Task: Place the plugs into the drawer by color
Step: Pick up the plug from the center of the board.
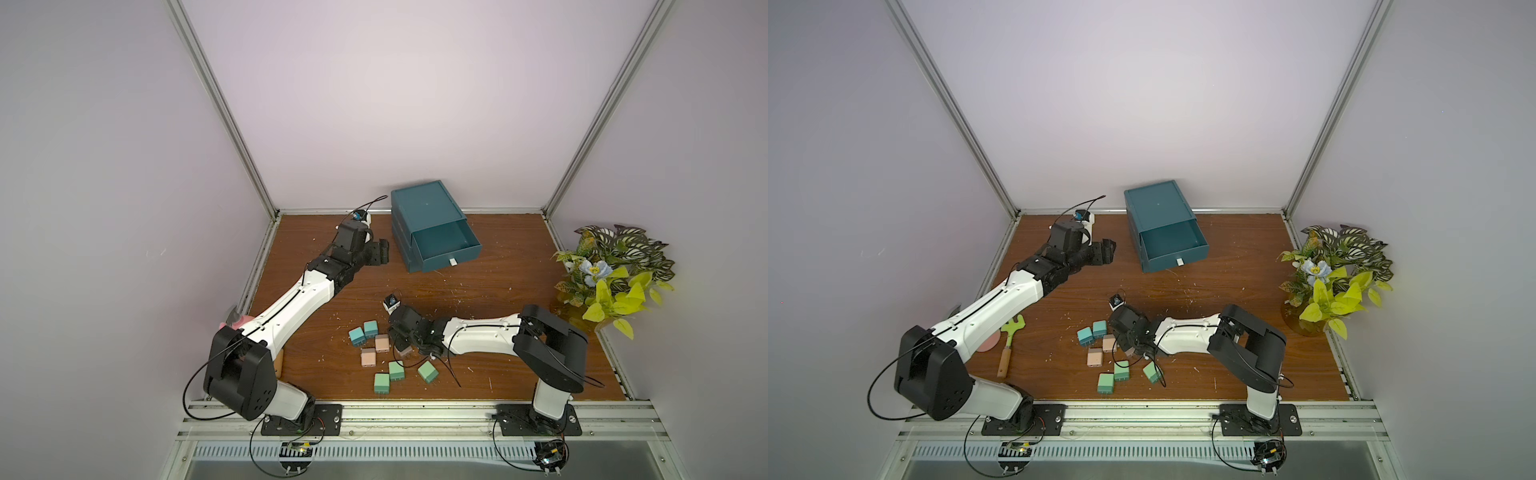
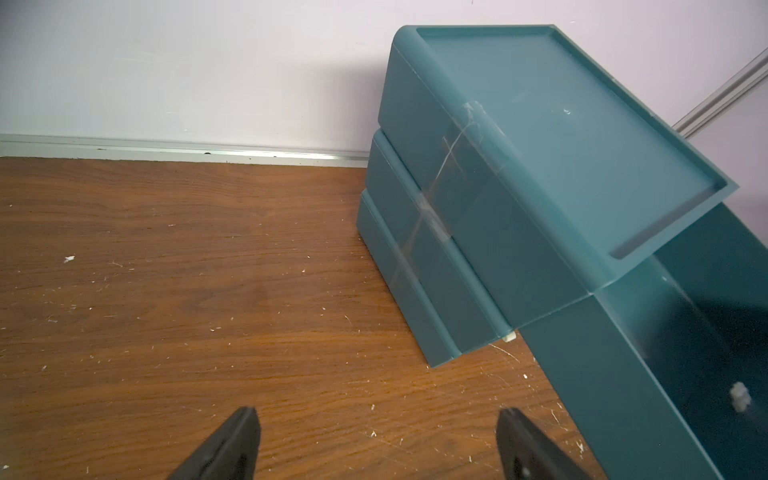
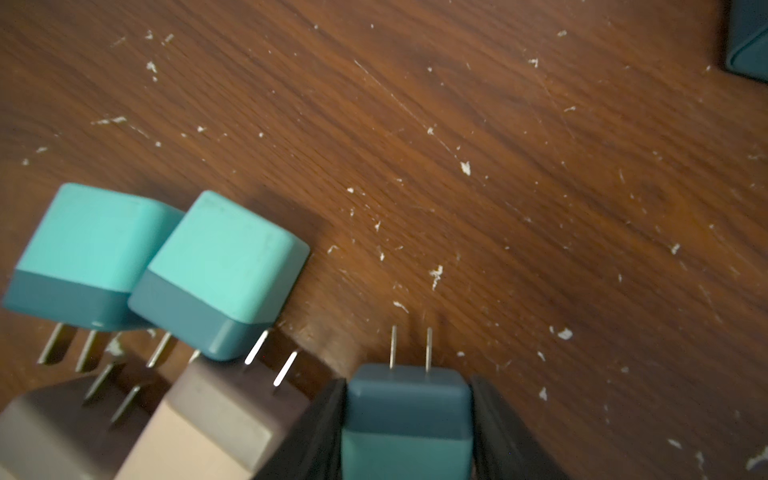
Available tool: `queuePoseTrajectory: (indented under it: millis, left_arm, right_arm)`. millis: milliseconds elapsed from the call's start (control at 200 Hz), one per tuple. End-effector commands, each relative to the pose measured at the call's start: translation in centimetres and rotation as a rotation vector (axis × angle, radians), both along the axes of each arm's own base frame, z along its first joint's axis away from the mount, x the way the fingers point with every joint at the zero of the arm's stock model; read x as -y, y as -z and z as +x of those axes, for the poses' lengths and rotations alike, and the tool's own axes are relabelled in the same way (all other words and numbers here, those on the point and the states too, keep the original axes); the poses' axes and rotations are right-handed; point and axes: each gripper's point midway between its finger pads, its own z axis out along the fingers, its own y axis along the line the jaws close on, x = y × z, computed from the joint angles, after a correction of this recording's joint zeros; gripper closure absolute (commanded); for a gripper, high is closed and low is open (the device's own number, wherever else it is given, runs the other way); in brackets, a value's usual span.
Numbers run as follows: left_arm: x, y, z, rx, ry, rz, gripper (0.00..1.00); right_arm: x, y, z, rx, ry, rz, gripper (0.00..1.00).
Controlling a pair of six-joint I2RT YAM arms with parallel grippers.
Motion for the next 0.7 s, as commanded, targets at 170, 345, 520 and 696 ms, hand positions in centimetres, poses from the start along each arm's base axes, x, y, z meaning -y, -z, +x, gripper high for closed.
queuePoseTrajectory:
  millis: [170,345,520,696]
  left_arm:
    - [-0.6,0.4,0.0,-0.003,-0.015,0.025,0.15]
    - [-0.4,0.3,0.2,-0.006,-0.012,0.015,0.14]
    - [-0.1,-0.6,0.5,0.000,-0.011,-0.003,0.15]
    - [0.2,-1.9,1.1,0.012,-0.015,-0.023,0.14]
  right_arm:
    - [-0.6,-1.1,0.5,0.010,0.023,-0.008,0.60]
    - [-0.4,-3.2,1.0,0.044,0.041,0.016,0.64]
    - [-0.4,-8.2,1.8,0.096,0.059,0.085,0.65]
    - [1.0,-15.0,3.8,0.188,0.103,0.174,0.66]
